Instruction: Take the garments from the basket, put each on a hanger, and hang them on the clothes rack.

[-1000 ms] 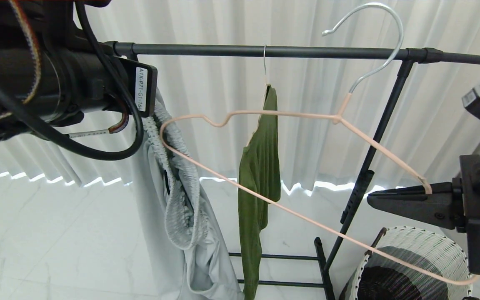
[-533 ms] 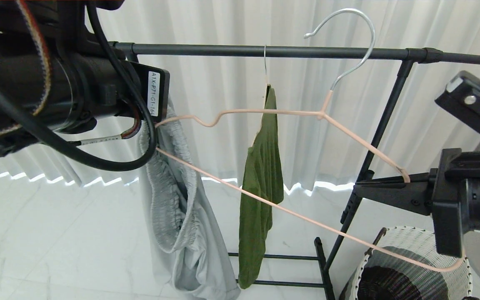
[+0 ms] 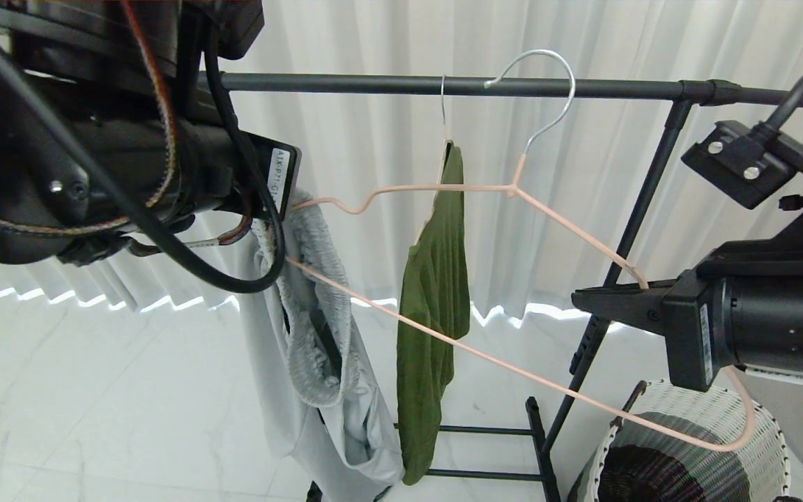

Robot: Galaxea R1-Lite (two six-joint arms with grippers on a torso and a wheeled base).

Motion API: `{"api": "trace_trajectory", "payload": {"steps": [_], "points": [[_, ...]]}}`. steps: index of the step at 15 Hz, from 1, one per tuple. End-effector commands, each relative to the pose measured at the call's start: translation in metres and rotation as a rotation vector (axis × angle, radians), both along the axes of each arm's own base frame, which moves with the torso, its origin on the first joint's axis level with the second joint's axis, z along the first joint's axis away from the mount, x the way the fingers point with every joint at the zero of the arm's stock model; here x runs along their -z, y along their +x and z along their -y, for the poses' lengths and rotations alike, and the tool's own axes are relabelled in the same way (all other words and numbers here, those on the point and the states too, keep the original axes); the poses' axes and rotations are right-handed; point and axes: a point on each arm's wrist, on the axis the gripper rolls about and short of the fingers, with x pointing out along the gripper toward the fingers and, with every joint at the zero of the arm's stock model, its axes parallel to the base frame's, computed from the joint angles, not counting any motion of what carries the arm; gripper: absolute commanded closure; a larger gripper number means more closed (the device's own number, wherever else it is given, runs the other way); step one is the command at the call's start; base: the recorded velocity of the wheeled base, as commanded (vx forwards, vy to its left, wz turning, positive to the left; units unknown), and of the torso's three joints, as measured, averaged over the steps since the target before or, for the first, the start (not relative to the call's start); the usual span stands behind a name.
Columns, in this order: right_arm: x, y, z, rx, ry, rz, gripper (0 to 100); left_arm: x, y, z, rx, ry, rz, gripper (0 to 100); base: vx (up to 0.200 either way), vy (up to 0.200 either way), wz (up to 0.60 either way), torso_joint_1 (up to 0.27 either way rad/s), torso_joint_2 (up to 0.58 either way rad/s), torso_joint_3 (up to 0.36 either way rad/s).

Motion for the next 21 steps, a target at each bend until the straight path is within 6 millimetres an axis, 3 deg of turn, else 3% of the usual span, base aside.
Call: {"api": "trace_trajectory", "payload": {"steps": [1, 5, 9, 12, 17, 21], "points": [[0.003, 0.002, -0.003, -0.001, -0.003, -0.004, 100, 0.002, 0.011, 0.01, -0.002, -0.001, -0.006, 100, 0.0, 0.0, 0.0, 0.0, 0.0, 0.0], [0.004, -0.005, -0.01, -0.03, 0.02, -0.035, 100, -0.002, 0.02, 0.019, -0.009, -0.041, 0.011, 100, 0.0, 0.0, 0.0, 0.0, 0.0, 0.0], [0.011, -0.027, -0.034, -0.105, 0.086, -0.175, 100, -0.004, 0.021, 0.02, -0.012, -0.051, 0.016, 100, 0.0, 0.0, 0.0, 0.0, 0.0, 0.0], [0.017, -0.023, -0.047, -0.085, 0.109, -0.195, 100, -0.004, 0.021, 0.018, -0.017, -0.053, 0.015, 100, 0.0, 0.0, 0.0, 0.0, 0.0, 0.0], [0.014, -0.02, -0.043, 0.035, 0.126, -0.172, 100, -0.004, 0.019, -0.001, -0.065, -0.011, -0.026, 100, 0.0, 0.0, 0.0, 0.0, 0.0, 0.0], [0.014, -0.018, -0.046, 0.047, 0.13, -0.164, 100, -0.003, 0.015, 0.003, -0.044, -0.005, -0.033, 100, 0.0, 0.0, 0.0, 0.0, 0.0, 0.0]]}}
